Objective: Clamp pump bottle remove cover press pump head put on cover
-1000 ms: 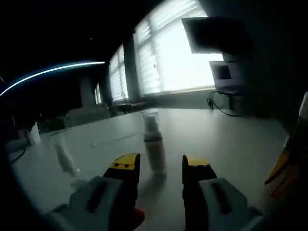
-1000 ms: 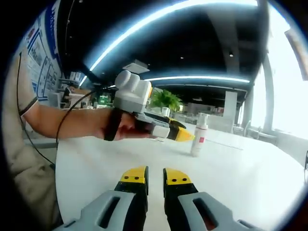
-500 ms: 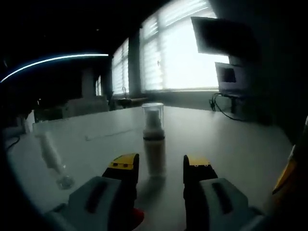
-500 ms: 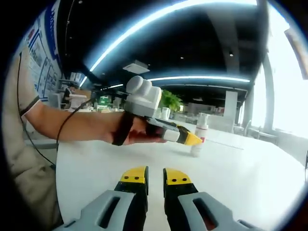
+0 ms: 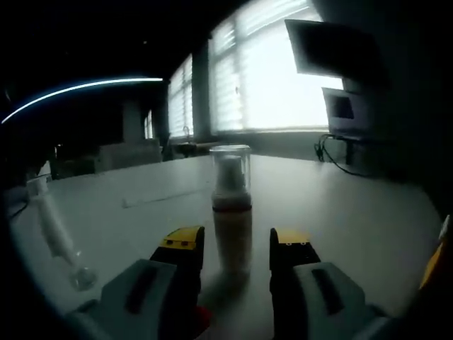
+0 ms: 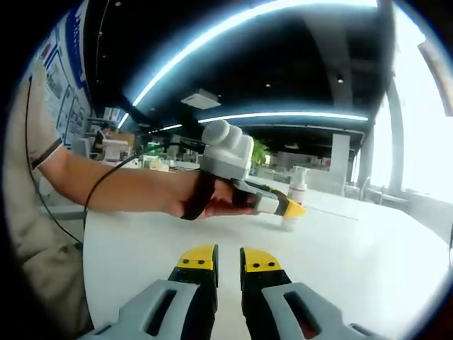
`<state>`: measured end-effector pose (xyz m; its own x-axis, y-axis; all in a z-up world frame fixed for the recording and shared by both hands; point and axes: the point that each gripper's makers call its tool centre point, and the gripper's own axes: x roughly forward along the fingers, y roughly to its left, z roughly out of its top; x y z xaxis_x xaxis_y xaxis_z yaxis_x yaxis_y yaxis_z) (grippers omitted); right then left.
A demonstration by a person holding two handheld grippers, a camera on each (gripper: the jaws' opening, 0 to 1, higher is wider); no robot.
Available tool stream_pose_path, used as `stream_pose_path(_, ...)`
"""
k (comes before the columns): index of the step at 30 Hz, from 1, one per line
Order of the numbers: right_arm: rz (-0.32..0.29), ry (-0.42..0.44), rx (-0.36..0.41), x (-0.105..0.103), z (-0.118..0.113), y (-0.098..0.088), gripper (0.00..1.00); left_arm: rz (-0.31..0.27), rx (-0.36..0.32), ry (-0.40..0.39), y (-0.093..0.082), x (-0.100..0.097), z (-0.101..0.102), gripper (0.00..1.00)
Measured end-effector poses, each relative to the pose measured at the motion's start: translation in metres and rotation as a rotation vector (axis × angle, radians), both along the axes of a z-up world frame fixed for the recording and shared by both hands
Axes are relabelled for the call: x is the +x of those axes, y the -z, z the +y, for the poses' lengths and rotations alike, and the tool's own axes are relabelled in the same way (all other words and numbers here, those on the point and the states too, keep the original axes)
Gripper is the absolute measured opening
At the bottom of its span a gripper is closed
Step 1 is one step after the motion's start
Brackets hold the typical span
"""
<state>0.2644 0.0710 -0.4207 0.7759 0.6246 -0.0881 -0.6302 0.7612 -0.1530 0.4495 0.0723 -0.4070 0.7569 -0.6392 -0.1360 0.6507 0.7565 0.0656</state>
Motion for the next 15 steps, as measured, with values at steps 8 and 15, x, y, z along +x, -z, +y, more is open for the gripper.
stream_pose_path(8, 0.001, -0.003, 0.005, -0.001, 0.001, -0.001, 0.08, 0.005, -0.01, 0.004, 0.0, 0.007, -0.004, 0.28)
stream_pose_path(15, 0.001, -0.005, 0.009, -0.001, 0.002, -0.002, 0.08, 0.012, -0.018, 0.003, 0.005, 0.017, -0.008, 0.27)
